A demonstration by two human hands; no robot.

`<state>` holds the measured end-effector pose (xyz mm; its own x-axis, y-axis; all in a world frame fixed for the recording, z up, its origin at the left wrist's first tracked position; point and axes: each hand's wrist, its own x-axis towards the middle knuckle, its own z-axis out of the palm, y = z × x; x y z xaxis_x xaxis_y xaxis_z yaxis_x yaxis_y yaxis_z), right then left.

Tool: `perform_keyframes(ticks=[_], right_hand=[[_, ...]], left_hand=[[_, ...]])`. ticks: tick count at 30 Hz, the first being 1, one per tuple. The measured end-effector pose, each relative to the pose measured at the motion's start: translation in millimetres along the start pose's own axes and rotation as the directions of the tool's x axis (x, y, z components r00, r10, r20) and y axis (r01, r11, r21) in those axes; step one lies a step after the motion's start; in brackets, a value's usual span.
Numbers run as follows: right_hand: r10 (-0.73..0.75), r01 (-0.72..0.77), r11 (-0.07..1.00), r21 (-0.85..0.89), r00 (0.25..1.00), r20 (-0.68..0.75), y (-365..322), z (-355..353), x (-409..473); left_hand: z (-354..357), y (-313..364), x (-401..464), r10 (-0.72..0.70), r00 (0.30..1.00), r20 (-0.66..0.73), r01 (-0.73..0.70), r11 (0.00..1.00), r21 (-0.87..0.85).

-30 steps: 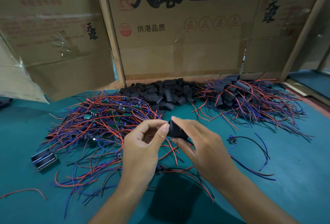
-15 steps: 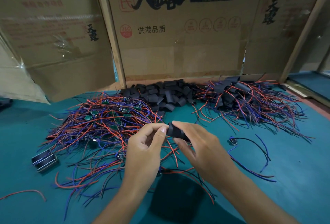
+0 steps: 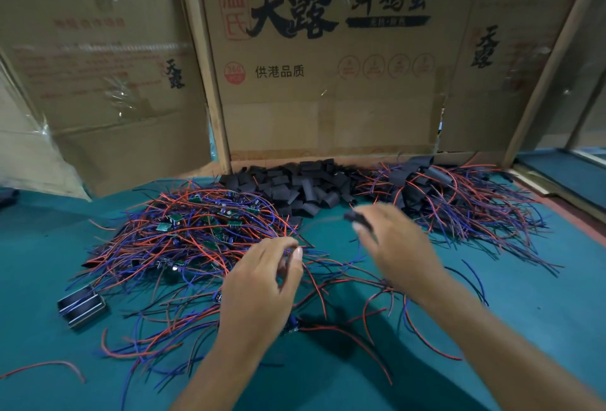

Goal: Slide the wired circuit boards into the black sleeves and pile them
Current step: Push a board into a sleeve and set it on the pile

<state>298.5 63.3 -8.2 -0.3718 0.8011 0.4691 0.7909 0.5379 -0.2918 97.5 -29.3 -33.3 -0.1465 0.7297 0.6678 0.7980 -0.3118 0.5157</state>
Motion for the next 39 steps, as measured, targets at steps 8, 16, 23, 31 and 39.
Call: perform_keyframes(ticks=[8,16,23,31,39], right_hand=[[0.296,-0.338,0.871,-0.356,0.940,-0.169,90,-35,119],[0.134,-0.080,0.985,-0.154,0.913,0.385,12,95,142],[0.233,-0.198,0.967,-0.162,0.942,0.240,4,100,130],[0.038,-0.227,0.801,0.553,0.942,0.332,-54,31,-6],[-0.127,-0.520,0.041,0.853,0.844,0.521,-42,19,-41]], left_hand=[[-6,-15,10,0.065,0.998,-0.028,-0.047,0.905,0.423],[-16,-43,15,-0.058,0.998,0.009,0.047,0.881,0.471],[-17,-45,17,-0.033,0.999,-0.011,0.035,0.892,0.450],[2,-8,4,0.229,0.955,0.188,-0.277,0.916,0.291],[-4,4,-3,0.235,0.916,0.326,-0.192,0.969,-0.158]])
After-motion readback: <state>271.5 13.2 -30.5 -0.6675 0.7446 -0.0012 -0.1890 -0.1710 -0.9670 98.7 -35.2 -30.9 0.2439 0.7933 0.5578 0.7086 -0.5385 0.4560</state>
